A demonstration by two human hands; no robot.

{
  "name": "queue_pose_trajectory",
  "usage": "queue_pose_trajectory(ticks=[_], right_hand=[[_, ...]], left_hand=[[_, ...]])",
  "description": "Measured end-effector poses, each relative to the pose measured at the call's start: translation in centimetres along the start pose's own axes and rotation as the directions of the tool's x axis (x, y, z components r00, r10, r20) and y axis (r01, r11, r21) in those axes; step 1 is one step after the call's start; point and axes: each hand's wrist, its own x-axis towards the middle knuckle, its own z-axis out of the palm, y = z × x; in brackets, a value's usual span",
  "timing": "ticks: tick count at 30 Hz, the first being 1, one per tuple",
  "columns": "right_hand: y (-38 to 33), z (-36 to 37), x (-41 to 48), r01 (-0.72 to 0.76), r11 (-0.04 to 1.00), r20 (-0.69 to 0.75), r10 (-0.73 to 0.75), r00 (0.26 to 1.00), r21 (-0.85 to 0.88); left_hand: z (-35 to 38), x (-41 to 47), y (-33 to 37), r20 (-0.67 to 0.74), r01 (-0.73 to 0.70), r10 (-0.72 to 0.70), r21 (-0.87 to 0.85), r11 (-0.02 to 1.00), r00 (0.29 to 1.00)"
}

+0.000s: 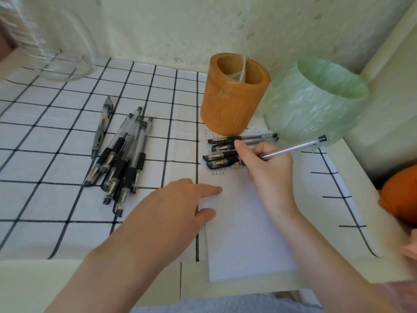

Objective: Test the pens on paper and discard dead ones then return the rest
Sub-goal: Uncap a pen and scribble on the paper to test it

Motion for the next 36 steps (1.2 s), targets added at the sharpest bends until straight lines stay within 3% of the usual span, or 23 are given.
queue_pose_trajectory(ticks=[10,36], right_hand=[[1.09,0.44,-0.01,0.145,0.985,0.03,-0.143,0.989,-0.09],[1.0,0.48,-0.06,0.153,0.986,0.042,-0.151,0.988,-0.068]], left_hand=[[0.25,0.4,-0.26,0.036,0.012,-0.013,0.012,1.0,0.999],[0.09,0.31,-0.39,0.019,0.0,0.0,-0.017,1.0,1.0]])
